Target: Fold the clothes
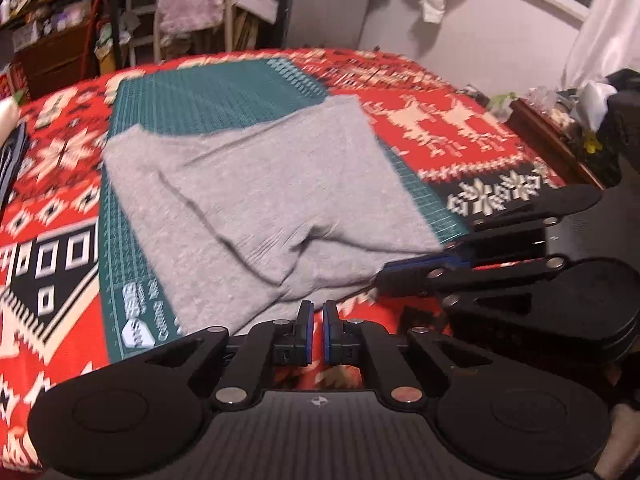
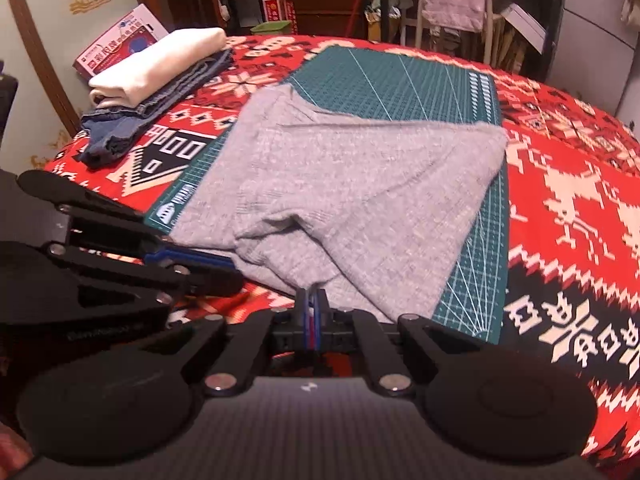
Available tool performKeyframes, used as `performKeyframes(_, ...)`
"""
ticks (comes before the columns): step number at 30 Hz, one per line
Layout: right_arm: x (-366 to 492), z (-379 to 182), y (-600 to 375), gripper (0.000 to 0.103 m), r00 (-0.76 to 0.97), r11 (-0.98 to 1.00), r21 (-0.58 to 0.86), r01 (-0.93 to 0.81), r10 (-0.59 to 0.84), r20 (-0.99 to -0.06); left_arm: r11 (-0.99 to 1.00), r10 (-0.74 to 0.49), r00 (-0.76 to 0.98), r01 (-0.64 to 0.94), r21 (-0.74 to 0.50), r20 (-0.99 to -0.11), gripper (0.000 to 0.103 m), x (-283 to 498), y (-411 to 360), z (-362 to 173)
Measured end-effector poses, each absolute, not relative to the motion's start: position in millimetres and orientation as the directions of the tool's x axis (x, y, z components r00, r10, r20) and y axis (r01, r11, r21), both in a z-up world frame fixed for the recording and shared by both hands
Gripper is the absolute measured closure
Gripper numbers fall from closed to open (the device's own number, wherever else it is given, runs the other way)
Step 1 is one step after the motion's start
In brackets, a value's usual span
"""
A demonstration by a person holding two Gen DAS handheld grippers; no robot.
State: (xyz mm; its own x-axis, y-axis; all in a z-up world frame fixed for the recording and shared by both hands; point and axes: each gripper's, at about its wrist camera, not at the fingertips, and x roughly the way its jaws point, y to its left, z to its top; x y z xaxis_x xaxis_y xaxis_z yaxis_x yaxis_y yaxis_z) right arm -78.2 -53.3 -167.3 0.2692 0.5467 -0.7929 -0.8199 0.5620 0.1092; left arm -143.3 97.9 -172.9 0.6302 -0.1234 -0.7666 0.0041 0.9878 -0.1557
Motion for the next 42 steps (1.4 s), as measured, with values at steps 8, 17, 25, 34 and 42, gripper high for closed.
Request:
performKeyframes(8, -80.1, -150.1, -52.8, 0.1, 0.275, 0.547, 0.119, -0.829, 0.584, -0.763, 0.991, -0.079, 0.645, -0.028, -0.127, -0.76, 0.098, -145.2, 102.6, -165.8)
performKeyframes(17, -70.3, -158.3, -35.7, 0.1, 0.264, 0.543, 0.133, -0.829, 0.59, -0.763, 0.974, 0.005, 0.623, -0.179, -0.136, -0.782, 0.098, -153.1, 142.0, -175.2)
performKeyframes(25, -65.0, -174.4, -48.9, 0.1, 0.239, 0.577, 0.158, -0.802, 0.551, -0.8, 0.972, -0.015, 0.607, -0.179, -0.155, -0.794, 0.098, -158.8, 144.6, -177.7)
performKeyframes(34, -49.4, -155.8, -67.0, 0.1, 0.315, 0.632, 0.148, -0.761, 0.559, -0.767, 0.954, -0.032, 0.672, -0.201, -0.224, -0.739, 0.098, -150.4, 160.2, -163.5)
performKeyframes(42, -29.8, -171.5, -79.7, 0.099, 0.346, 0.686, 0.116, -0.718, 0.496, -0.796, 0.94, -0.073, 0.631, -0.215, -0.265, -0.772, 0.098, -139.0, 168.1, -178.7)
